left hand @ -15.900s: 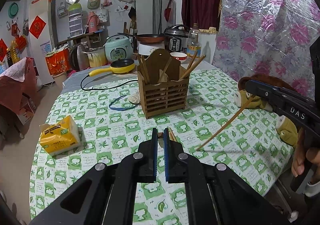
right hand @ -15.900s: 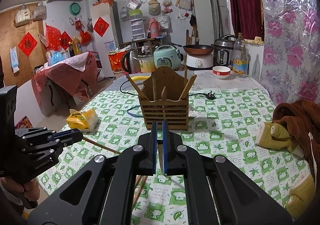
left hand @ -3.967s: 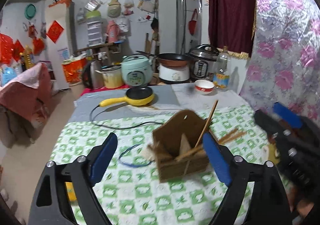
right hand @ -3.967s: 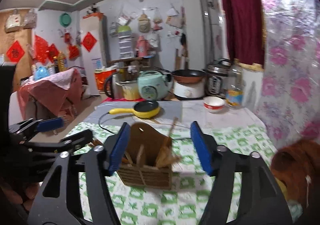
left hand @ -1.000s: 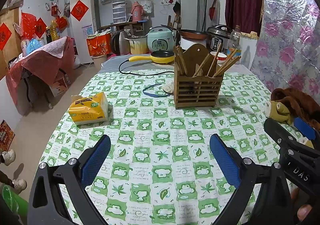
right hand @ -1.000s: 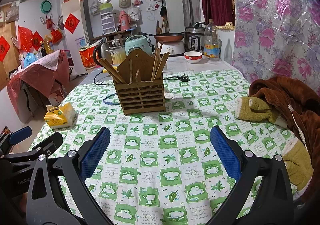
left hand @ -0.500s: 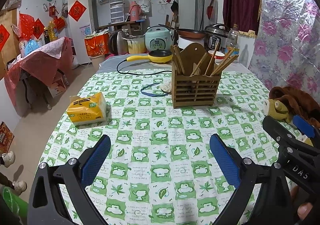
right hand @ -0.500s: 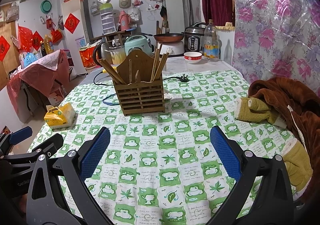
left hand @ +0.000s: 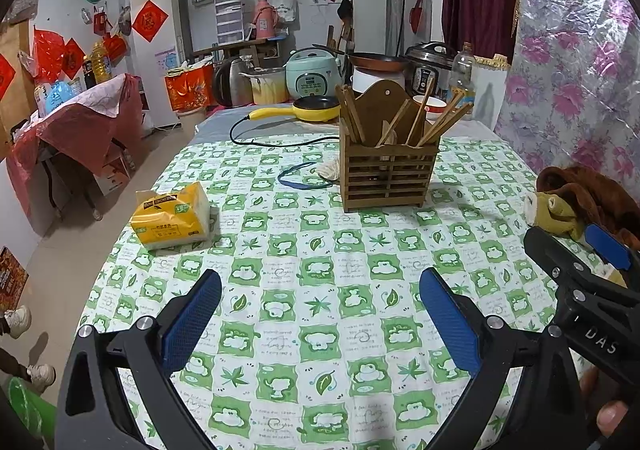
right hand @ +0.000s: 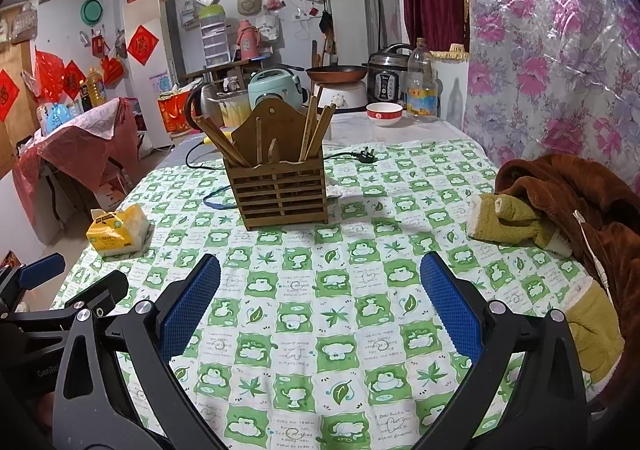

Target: Organize utensils

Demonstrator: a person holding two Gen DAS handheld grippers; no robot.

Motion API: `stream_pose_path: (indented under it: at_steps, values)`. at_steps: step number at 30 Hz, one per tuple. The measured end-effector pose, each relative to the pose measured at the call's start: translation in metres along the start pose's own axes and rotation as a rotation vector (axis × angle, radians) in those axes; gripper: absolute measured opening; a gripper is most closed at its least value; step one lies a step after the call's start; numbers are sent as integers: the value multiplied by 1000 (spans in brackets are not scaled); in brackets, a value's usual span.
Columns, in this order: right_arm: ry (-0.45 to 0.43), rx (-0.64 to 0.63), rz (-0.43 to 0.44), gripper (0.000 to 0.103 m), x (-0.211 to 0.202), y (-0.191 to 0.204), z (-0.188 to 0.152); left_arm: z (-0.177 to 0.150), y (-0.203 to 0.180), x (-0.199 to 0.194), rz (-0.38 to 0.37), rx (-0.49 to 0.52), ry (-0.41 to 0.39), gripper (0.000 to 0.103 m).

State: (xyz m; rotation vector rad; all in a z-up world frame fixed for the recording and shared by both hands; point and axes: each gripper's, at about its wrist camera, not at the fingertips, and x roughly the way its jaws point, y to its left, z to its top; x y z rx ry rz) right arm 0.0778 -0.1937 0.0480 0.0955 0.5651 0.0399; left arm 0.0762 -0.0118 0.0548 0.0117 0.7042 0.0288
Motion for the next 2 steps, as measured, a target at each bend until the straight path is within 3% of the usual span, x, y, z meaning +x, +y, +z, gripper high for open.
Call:
stream_pose_path:
  at_steps: [2]
  values:
    - [-1, 0, -1, 97, 0, 0, 0, 0, 1, 0, 0, -2, 3, 97]
